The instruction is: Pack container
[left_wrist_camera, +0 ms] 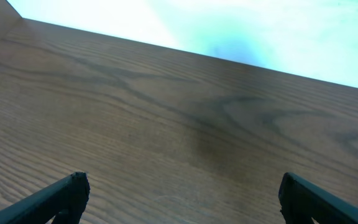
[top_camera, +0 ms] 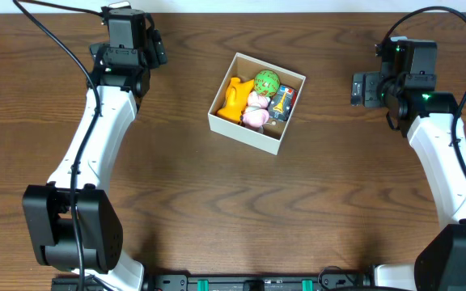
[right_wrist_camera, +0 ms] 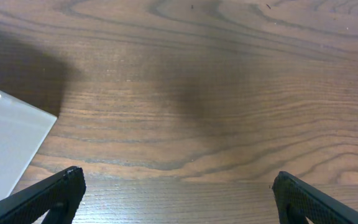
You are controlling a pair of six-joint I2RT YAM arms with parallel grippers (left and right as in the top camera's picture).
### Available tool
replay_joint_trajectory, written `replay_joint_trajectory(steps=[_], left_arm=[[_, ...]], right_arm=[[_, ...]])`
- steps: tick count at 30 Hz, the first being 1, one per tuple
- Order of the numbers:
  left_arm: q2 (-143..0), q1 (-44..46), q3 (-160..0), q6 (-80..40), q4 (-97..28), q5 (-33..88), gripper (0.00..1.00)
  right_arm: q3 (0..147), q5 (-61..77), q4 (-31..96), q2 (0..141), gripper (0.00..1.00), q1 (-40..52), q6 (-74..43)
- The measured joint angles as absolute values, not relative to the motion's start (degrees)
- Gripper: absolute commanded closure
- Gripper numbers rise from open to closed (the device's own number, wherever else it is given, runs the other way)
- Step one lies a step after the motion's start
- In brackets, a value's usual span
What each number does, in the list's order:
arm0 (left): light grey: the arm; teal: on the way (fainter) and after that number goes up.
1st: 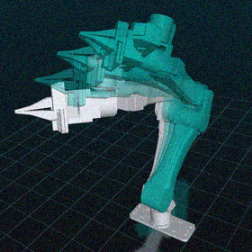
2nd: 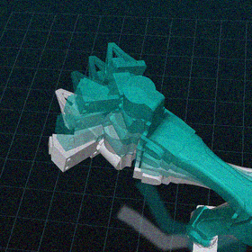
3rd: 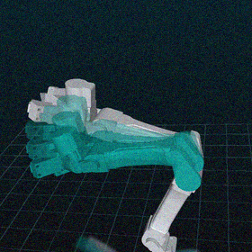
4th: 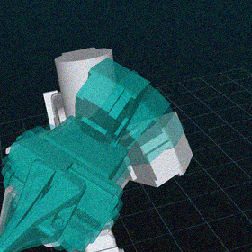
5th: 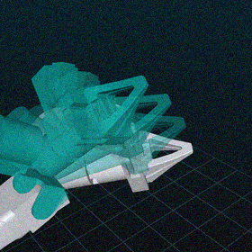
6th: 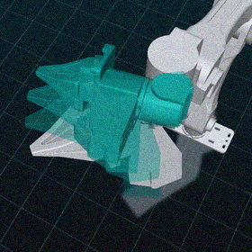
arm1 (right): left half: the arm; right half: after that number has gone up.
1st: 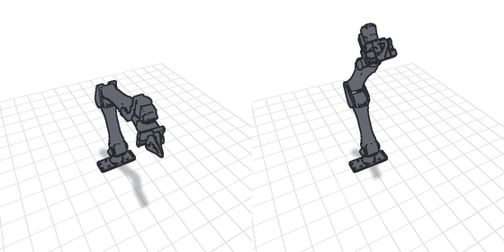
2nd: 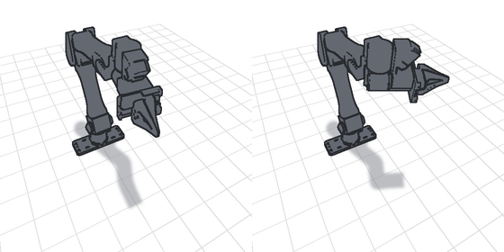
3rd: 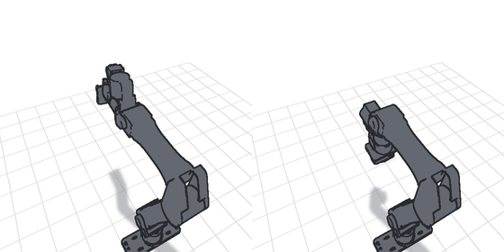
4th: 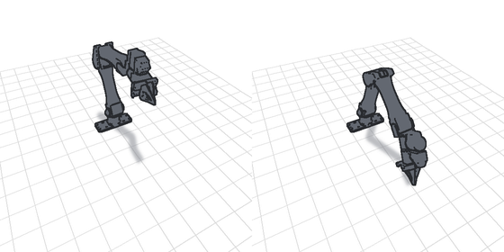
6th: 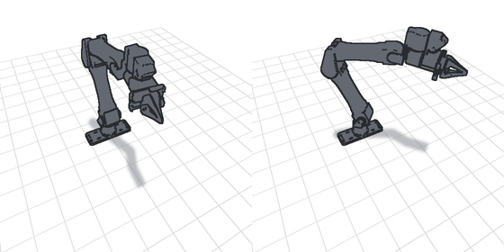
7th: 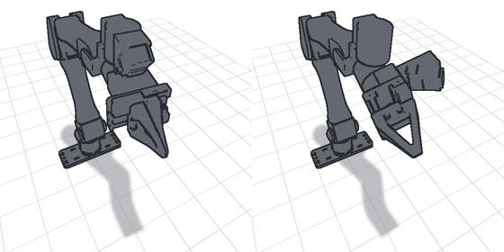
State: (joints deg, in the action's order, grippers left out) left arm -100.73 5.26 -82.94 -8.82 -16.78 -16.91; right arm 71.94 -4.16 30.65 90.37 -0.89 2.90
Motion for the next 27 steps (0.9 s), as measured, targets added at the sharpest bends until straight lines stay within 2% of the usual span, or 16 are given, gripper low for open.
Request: replay_joint_trajectory(steps=[17,27], left_arm=[[-100.7,5.3,-82.9,-8.8,-16.8,-16.9,0.02],[-100.7,5.3,-82.9,-8.8,-16.9,-16.9,0.02]], right_arm=[[71.9,-4.5,32.2,89.3,0.01,-0.9,3.0],[71.9,-3.4,36.6,69.2,0.01,2.7,3.1]])
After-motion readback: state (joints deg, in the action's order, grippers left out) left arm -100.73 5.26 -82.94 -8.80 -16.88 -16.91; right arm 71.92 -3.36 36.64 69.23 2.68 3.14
